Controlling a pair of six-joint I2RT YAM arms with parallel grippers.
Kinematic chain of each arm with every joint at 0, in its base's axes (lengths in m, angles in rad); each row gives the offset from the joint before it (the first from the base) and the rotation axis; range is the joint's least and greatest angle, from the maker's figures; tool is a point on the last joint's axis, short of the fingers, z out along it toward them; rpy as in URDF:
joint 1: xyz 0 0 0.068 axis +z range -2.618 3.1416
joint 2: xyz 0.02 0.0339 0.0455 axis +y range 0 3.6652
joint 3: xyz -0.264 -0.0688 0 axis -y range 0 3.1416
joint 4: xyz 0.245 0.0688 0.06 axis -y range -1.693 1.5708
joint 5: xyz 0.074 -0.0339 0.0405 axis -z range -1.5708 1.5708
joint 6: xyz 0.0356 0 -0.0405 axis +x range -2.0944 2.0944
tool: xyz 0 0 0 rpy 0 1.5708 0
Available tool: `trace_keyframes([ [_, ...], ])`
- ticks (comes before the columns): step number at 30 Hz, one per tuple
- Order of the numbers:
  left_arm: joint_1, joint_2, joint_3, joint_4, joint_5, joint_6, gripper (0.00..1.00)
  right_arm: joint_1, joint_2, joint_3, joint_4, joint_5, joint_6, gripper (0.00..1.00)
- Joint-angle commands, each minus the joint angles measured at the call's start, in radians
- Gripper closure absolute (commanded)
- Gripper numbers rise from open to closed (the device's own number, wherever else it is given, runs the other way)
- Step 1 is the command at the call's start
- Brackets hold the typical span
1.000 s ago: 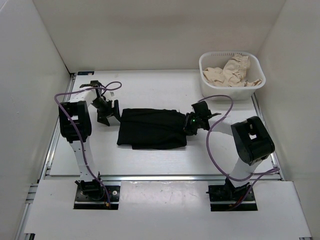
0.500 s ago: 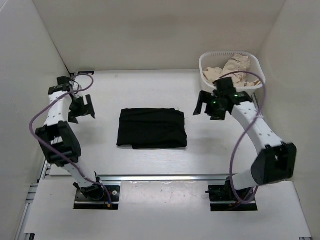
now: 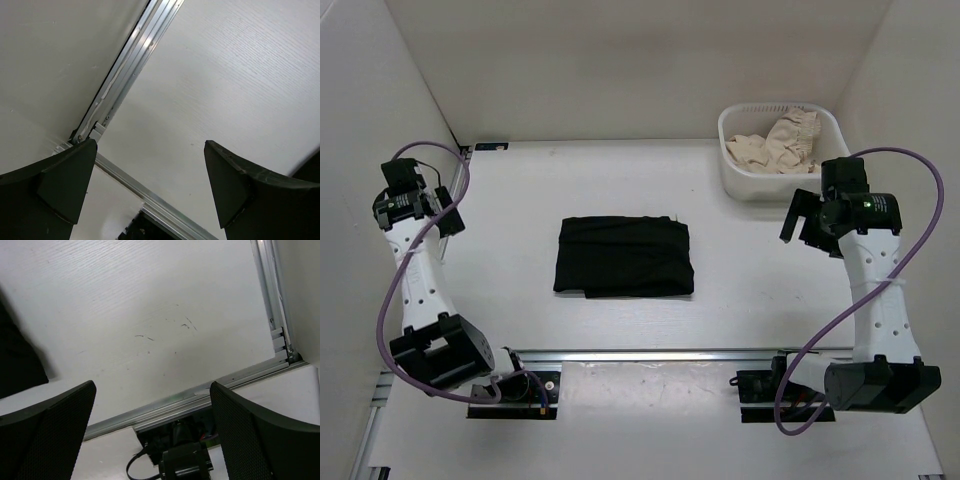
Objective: Fold and stack the trousers
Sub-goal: Fold the trousers
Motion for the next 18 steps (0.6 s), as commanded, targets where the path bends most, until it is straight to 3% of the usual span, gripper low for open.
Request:
trace_keyframes([
  [1,-0.003,-0.020,0.024,0.009,-0.028,0.003,0.00,-0.002,0.002,0.051,-0.045,0.060,-0.037,0.01],
  [18,-0.003,-0.020,0.077,-0.009,-0.017,0.003,0.00,-0.002,-0.065,0.033,-0.025,0.096,-0.037,0.01],
])
